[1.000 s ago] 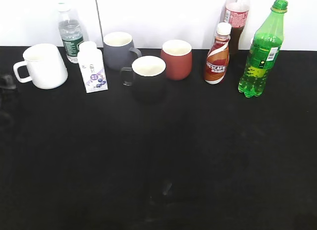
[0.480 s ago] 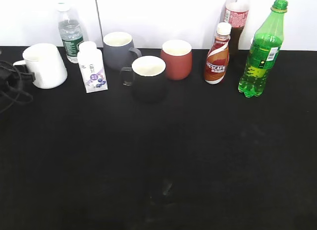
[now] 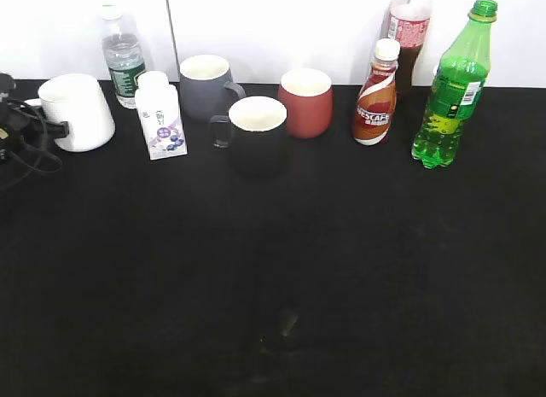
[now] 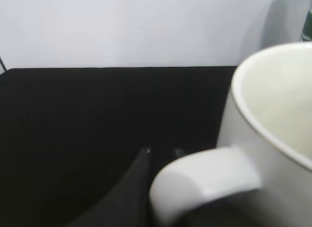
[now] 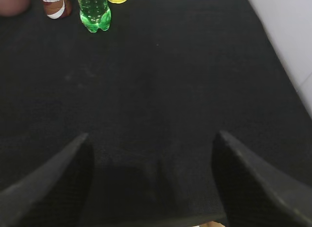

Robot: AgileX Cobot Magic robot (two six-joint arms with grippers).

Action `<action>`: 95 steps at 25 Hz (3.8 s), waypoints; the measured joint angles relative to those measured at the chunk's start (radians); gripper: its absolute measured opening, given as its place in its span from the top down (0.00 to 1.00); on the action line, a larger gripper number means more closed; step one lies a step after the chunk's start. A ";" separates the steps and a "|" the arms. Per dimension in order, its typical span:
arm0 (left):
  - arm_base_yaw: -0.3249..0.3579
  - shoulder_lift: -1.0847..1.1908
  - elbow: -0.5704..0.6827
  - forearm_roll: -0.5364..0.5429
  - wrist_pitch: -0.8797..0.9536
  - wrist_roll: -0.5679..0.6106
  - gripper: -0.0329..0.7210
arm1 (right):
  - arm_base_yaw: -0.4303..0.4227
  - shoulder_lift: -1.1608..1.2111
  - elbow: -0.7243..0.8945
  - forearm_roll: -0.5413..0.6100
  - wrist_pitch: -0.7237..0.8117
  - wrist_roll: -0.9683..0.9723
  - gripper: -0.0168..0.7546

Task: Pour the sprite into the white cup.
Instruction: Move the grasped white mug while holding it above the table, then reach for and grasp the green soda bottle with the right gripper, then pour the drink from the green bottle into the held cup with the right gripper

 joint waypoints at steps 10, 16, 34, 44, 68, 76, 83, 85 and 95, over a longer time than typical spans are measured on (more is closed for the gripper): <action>-0.056 -0.698 0.557 0.003 -0.028 -0.038 0.87 | 0.000 0.173 0.015 0.016 -0.399 0.003 0.25; -0.341 -0.774 0.688 0.025 -0.094 -0.059 0.88 | 0.000 0.992 0.254 -0.063 -1.568 0.006 0.25; -0.380 -0.774 0.688 0.117 -0.131 -0.059 0.88 | 0.118 2.179 -0.314 0.031 -2.129 0.022 0.13; -0.381 -0.774 0.688 0.120 -0.132 -0.059 0.88 | 0.119 2.321 -0.530 -0.005 -2.023 0.033 0.25; -0.381 -0.746 0.688 0.169 -0.175 -0.059 0.88 | 0.553 1.951 -0.554 -0.295 -1.678 -0.477 0.44; -0.381 -0.677 0.688 0.167 -0.145 0.029 0.88 | 0.553 1.952 -0.554 -0.031 -1.656 -1.222 0.44; -0.381 -0.677 0.688 0.192 -0.153 0.035 0.88 | 0.553 1.953 -0.554 0.076 -1.728 -1.494 0.45; -0.381 -0.677 0.688 0.192 -0.153 0.035 0.88 | 0.553 1.953 -0.554 0.113 -1.764 -1.563 0.45; -0.381 -0.677 0.688 0.192 -0.176 0.036 0.88 | 0.553 1.953 -0.555 0.126 -1.863 -1.666 0.46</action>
